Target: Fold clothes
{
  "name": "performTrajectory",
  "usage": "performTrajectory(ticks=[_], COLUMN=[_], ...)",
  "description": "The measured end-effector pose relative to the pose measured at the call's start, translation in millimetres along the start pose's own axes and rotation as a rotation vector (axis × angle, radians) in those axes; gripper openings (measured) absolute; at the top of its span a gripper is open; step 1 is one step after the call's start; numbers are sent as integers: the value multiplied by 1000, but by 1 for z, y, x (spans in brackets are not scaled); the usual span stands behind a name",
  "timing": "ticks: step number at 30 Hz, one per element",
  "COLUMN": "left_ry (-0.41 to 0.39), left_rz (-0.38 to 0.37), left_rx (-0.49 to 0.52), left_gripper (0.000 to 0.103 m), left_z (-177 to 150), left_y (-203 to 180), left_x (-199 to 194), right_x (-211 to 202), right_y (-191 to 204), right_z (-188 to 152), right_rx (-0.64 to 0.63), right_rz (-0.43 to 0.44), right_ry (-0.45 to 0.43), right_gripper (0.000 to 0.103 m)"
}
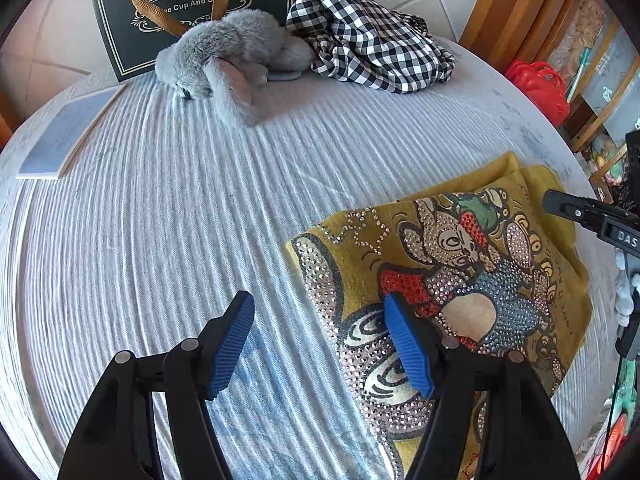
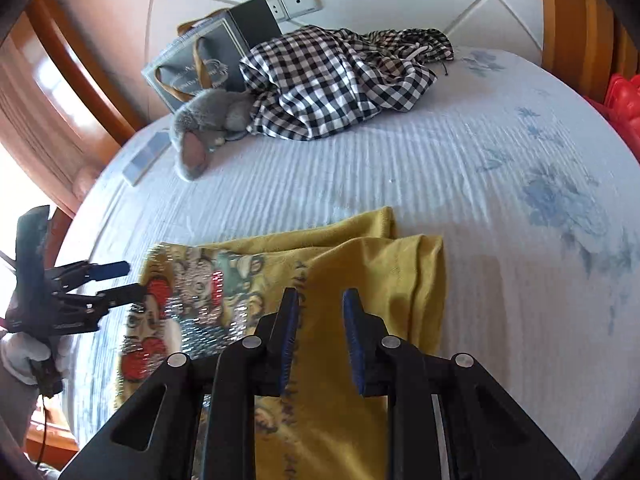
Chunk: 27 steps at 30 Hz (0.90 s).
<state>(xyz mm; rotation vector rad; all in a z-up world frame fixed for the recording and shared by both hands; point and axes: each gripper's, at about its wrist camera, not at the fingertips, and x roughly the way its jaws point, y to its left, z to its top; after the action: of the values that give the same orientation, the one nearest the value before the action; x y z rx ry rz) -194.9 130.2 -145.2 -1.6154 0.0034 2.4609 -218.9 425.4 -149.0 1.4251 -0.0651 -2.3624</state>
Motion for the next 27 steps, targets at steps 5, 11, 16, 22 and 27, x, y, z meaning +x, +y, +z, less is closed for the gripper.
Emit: performTrajectory(ticks=[5,11,16,22,27], left_ry=[-1,26,1,-12,-26], left_rz=[6,-1,-2,-10,4], left_rx=[-28,-51,-52,-22,-2], left_gripper=[69,80,81,81,80], left_z=[3,7,7,9,18], left_y=[-1,-2,-8,-20,-29], left_x=[3,18,21,23,28], right_x=[-3,-32,-43,-59,-64], right_y=[-32,-39,-44,-38,-25], right_z=[7,-16,-44,-89,-120], right_rx=[88,78,123,160,155], right_rz=[-90,-54,-24,23,37], right_ry=[-23,-15,7,48,81], right_gripper=[24,66,79,82,82])
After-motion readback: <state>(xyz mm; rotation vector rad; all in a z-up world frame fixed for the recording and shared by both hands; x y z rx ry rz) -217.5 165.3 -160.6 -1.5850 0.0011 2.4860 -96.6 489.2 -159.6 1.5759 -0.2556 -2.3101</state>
